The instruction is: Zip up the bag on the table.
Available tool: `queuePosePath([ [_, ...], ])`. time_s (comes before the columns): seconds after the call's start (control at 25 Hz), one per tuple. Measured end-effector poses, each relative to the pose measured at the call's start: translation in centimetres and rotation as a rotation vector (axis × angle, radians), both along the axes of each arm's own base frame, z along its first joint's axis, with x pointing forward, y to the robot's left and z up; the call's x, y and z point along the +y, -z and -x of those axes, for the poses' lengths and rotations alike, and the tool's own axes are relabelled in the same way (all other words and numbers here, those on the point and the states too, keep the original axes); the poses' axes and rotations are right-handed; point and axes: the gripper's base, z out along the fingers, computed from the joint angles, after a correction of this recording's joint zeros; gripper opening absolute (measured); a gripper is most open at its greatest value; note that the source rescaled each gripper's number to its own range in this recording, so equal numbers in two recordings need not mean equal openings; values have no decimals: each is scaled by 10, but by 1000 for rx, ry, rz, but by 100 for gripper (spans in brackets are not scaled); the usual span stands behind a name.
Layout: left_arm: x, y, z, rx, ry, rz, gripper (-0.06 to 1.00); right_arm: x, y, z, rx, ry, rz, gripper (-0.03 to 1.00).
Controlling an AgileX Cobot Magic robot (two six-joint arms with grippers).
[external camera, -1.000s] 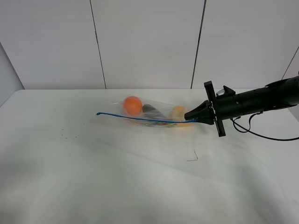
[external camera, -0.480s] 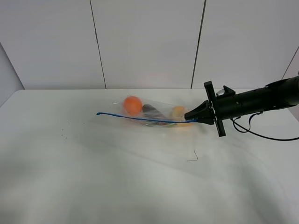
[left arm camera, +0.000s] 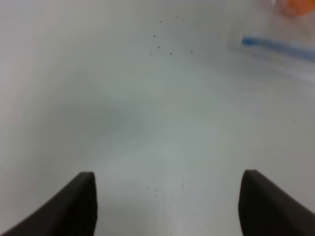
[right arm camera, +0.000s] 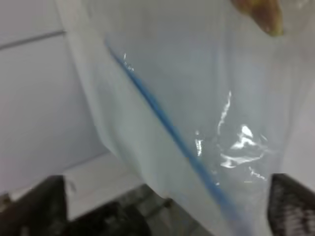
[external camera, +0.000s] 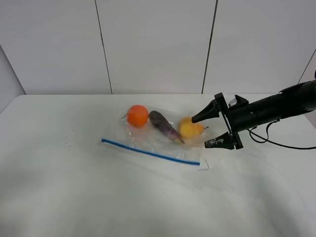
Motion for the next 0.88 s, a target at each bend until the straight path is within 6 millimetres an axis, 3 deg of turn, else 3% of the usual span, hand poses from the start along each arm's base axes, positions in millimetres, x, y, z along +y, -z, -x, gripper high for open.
queuePosePath([
  [0.2,0,0,0,0,0,0,94,-15,-13,-15,2,-112,257,100],
  [0.56,0,0,0,0,1,1,94,-59,-63,-56,-127,-143,800,100],
  [0.88,0,0,0,0,1,1,94,-67,-84,-52,-165,-134,908,100],
])
